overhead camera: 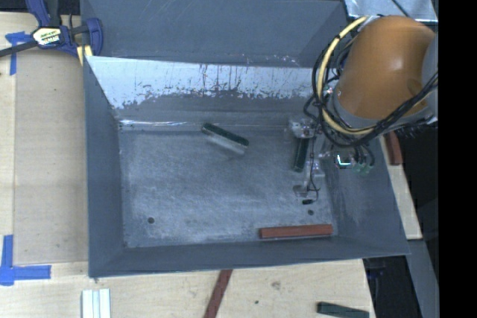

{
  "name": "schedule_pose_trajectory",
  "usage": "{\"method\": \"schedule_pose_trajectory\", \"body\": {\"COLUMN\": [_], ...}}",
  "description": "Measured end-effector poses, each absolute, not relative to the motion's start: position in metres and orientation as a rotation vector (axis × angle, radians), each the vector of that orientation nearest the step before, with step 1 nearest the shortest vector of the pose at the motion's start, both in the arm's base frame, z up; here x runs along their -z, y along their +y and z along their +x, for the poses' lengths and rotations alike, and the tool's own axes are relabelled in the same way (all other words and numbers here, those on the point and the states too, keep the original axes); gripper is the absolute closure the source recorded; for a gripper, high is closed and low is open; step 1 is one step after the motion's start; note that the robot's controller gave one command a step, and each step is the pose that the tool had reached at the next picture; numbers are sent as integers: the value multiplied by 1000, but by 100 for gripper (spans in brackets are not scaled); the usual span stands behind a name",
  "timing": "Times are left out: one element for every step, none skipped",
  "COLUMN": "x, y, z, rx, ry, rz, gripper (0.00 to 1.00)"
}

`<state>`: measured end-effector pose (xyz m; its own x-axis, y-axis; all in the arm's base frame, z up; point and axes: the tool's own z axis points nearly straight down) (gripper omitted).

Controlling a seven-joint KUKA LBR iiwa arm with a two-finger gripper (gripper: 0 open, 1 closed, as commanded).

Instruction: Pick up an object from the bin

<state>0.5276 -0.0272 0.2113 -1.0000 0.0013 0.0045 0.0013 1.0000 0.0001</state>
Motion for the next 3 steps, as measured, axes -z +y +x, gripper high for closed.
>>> {"method": "schedule_pose_trajectory", "body": {"x": [-215,-199,-181], "y": [-27,-67,-86], "z": [529,535,571], "rx": [-1,2,-3], "ry": [-3145,-3144,-3145], "rz": [-1,-92,106], "gripper": [0,0,0]}}
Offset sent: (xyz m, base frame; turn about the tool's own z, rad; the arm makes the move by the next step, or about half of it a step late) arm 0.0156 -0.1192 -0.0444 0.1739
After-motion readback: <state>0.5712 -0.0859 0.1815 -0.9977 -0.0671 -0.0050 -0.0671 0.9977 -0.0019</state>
